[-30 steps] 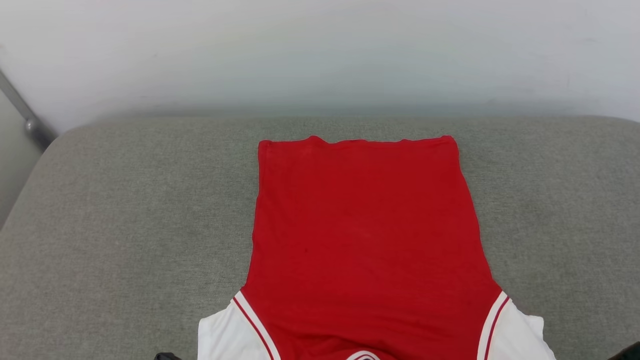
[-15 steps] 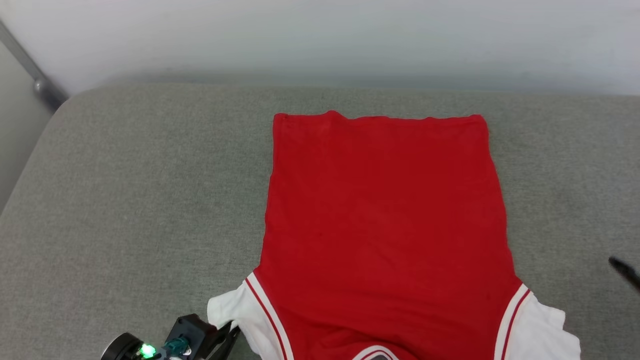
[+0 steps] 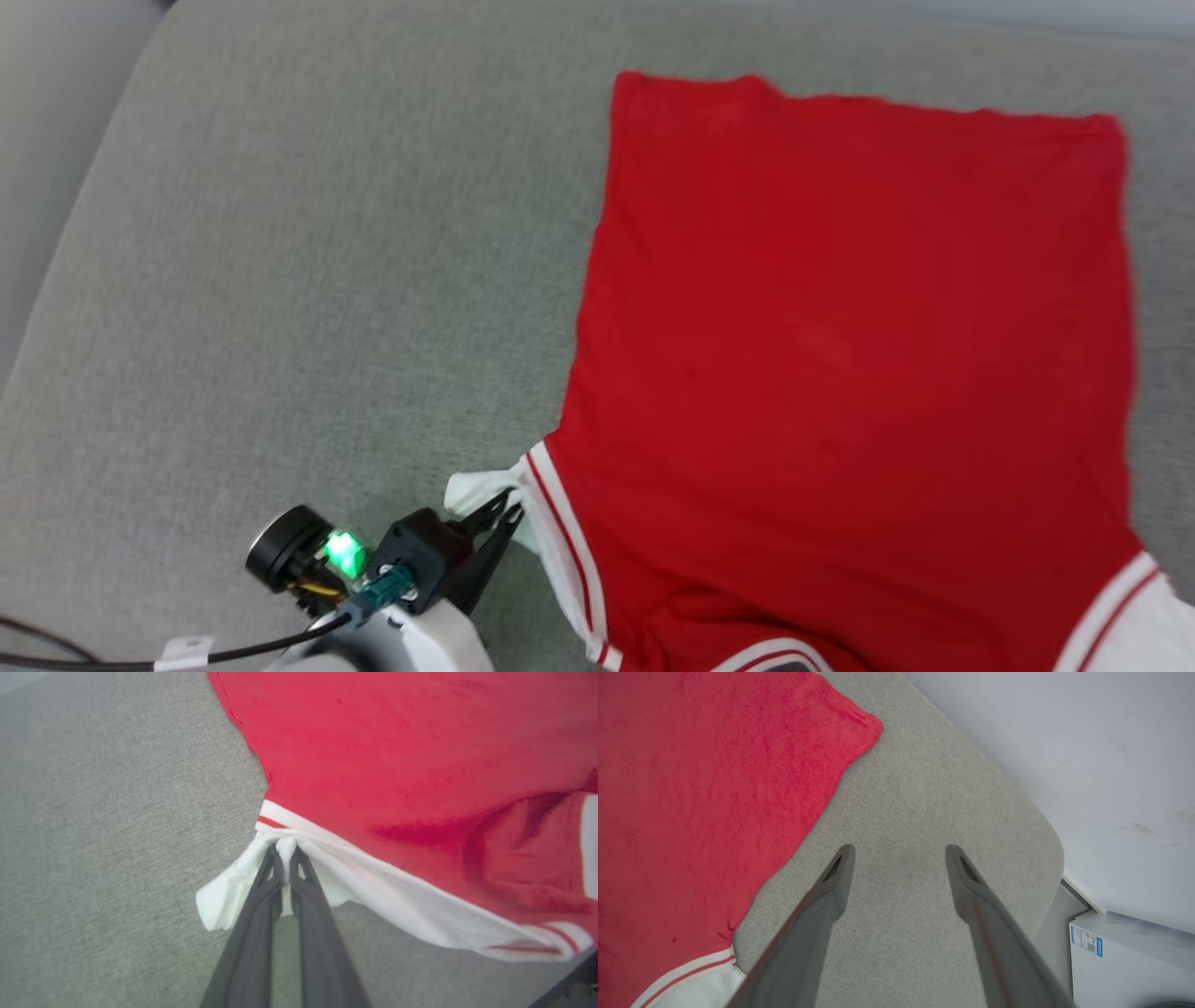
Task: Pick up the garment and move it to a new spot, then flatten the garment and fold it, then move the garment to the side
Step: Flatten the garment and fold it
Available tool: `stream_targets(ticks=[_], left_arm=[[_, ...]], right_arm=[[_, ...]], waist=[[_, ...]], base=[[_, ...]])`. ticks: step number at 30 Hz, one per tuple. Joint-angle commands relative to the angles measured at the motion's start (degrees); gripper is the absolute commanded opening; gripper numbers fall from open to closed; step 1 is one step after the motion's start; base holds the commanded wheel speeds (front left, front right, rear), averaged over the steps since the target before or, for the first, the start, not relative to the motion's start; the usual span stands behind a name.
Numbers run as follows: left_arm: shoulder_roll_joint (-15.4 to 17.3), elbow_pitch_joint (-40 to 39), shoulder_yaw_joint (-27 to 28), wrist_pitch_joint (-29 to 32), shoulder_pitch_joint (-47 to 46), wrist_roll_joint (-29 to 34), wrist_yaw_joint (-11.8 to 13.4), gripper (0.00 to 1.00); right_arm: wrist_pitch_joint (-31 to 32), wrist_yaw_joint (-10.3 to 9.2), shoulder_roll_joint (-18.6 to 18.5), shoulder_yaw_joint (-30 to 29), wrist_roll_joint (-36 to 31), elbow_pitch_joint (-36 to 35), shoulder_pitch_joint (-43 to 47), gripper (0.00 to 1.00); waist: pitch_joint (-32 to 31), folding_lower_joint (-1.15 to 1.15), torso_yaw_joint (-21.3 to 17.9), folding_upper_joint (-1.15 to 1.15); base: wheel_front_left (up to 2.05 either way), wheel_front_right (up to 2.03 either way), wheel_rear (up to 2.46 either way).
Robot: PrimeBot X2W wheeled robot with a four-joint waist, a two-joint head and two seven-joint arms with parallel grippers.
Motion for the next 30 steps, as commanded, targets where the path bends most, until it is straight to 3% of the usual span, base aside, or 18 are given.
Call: stream_targets(ticks=[1,6,10,22,24,30], left_arm=[[-0.7,-0.4,0.2,-0.4,-1.6,1.1,0.2,0.00],[-3.0,-1.2,-0.1,-0.7,-4.0,3.5,-0.1,0.00],[-4.5,-1.3,-0.6,-0.9,-5.4,5.2,-0.1,0.00],[-5.7,-1.0,-0.4,-2.1,-5.9,6.0,0.5,0.00],[-5.5,-0.4,-0.3,-2.3,-6.0,5.7,0.3,0.00],[-4.9,1.3,-0.3,-2.8,-5.3,5.0,-0.5,0.00]], right_arm=[[4.4,-0.07,1.5,2.8,-1.2,2.0,-5.4,1.00],[13.9,-0.07,5.9,7.6,-4.7,10.2,-17.4,1.00],[15.8,-0.07,8.4,8.2,-6.6,16.2,-21.0,1.00],[13.0,-0.06,9.0,9.0,-5.6,22.2,-12.3,1.00],[12.6,-0.06,9.0,9.2,-5.3,21.8,-11.9,0.00],[8.0,-0.07,9.3,9.0,-6.6,20.1,-14.1,0.00]], waist=[[5.4,-0.01,4.7,0.00],[9.5,-0.01,8.1,0.00],[11.8,-0.01,10.5,0.00],[14.2,-0.01,12.3,0.00],[14.0,-0.01,11.9,0.00],[11.3,-0.01,10.2,0.00]], base=[[0.00,0.00,0.00],[0.00,0.00,0.00],[0.00,0.00,0.00],[0.00,0.00,0.00],[0.00,0.00,0.00],[0.00,0.00,0.00]])
